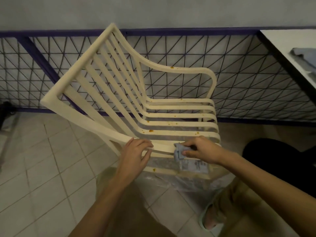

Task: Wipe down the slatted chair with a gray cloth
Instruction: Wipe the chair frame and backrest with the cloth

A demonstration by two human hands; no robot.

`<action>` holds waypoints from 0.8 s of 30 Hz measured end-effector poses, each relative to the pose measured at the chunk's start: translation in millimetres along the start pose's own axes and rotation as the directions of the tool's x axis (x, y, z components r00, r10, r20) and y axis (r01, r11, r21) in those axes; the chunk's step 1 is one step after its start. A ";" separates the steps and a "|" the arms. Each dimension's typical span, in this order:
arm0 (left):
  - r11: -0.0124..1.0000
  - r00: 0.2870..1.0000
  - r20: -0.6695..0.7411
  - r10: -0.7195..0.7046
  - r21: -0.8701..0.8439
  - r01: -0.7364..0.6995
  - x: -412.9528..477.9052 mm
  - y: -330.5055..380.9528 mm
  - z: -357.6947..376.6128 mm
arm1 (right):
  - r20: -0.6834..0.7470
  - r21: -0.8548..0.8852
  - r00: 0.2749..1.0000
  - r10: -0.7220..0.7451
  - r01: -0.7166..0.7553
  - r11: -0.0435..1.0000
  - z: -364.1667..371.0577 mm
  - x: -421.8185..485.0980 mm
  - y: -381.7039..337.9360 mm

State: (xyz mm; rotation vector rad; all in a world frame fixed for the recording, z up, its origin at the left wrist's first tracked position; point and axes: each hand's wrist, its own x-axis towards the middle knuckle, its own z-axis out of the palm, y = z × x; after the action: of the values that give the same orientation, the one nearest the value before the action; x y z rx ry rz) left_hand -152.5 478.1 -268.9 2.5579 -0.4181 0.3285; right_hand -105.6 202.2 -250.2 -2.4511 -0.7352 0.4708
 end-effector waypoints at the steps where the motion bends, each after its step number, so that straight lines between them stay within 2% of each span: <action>1: 1.000 1.000 0.006 0.008 -0.007 -0.008 -0.6 3.5 3.9 | 0.006 -0.003 1.000 0.011 -0.011 1.000 -1.2 -1.3 1.7; 7: 1.000 0.999 0.033 0.012 0.002 -0.012 1.4 11.2 15.3 | 0.005 -0.054 0.999 0.046 -0.046 0.998 3.4 4.2 3.3; 16: 0.995 0.998 0.067 -0.009 -0.102 0.015 4.6 4.6 2.1 | -0.063 -0.096 0.998 0.018 -0.024 0.995 33.4 49.5 -39.3; 24: 0.996 0.995 0.049 -0.091 0.003 0.091 32.8 -16.6 -26.8 | -0.096 0.026 0.995 -0.027 0.029 0.999 54.1 103.6 -85.7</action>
State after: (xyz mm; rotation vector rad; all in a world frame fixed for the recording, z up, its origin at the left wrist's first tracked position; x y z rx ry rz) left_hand -120.3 498.4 -243.9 2.5808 -0.3176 0.2332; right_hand -83.0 344.9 -261.4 -2.4164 -0.7175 0.3482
